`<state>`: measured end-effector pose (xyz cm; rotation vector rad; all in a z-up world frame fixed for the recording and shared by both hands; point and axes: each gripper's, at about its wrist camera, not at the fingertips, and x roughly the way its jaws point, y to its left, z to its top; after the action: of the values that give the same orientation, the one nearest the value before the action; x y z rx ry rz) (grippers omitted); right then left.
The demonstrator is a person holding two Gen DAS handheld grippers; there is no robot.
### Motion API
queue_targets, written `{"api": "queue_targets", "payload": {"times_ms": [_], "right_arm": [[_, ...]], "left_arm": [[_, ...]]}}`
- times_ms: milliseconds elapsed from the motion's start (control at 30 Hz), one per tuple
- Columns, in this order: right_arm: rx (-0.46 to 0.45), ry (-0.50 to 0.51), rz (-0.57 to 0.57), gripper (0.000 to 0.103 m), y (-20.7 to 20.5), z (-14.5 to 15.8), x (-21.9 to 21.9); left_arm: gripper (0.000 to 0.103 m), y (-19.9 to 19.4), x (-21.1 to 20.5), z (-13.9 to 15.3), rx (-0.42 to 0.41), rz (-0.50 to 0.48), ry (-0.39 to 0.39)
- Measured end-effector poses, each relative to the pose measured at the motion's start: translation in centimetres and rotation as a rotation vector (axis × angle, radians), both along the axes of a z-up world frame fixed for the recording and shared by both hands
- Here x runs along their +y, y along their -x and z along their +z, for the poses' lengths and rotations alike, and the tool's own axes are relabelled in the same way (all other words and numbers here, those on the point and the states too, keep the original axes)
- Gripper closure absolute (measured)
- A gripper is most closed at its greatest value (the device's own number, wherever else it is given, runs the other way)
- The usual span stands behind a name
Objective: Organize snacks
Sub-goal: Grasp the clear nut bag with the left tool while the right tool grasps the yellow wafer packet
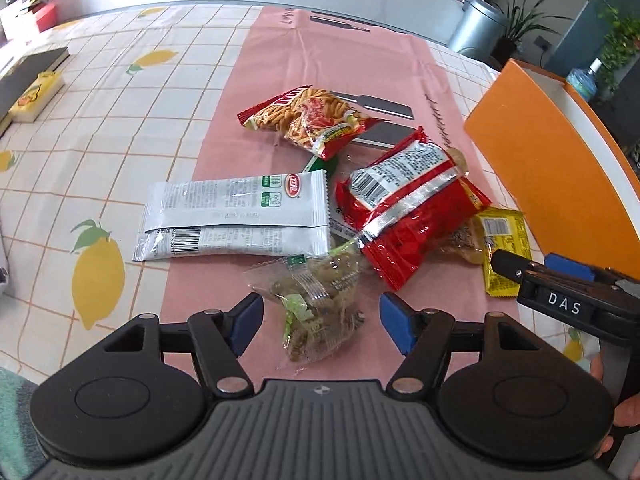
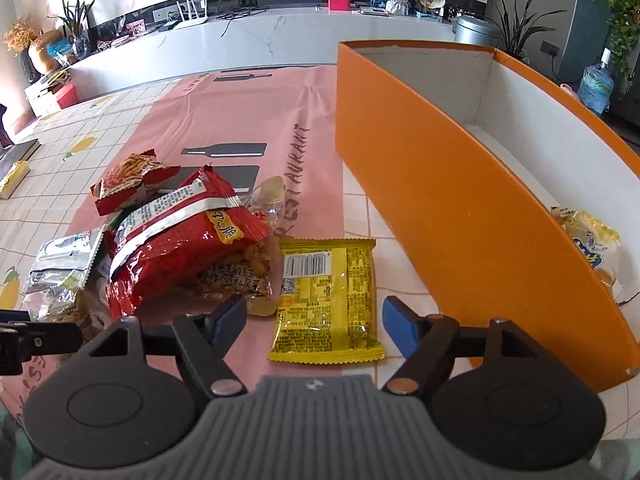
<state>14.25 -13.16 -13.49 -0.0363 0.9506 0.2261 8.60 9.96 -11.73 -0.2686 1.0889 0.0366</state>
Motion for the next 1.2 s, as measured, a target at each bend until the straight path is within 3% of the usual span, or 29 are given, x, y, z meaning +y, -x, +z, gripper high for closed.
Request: {"api": "queue_targets", "payload": {"times_ms": [200, 533, 733, 867, 1200], "right_arm": [[0.031, -0.014, -0.031, 0.030, -1.0, -1.0, -0.1], [0.062, -0.010, -0.029, 0.031, -1.9, -2.2, 0.3], [0.048, 0.010, -0.021, 0.040, -1.8, -2.3, 0.8], [0.040, 0.008, -0.018, 0.051, -1.7, -2.2, 0.8], [0.016, -0.038, -0.045, 0.053, -0.6, -1.1, -0.4]], "left_arm": [[0.025, -0.3, 0.0, -1.4, 0.005, 0.020, 0.017], [0.050, -0.2, -0.1, -1.5, -0.014, 0.006, 0.034], [0.054, -0.1, -0.1, -1.5, -0.017, -0.010, 0.035], [0.058, 0.0, -0.3, -1.4, -0.017, -0.019, 0.054], [0.062, 1.4, -0.7, 0.6, -0.047, -0.026, 0.060]]}}
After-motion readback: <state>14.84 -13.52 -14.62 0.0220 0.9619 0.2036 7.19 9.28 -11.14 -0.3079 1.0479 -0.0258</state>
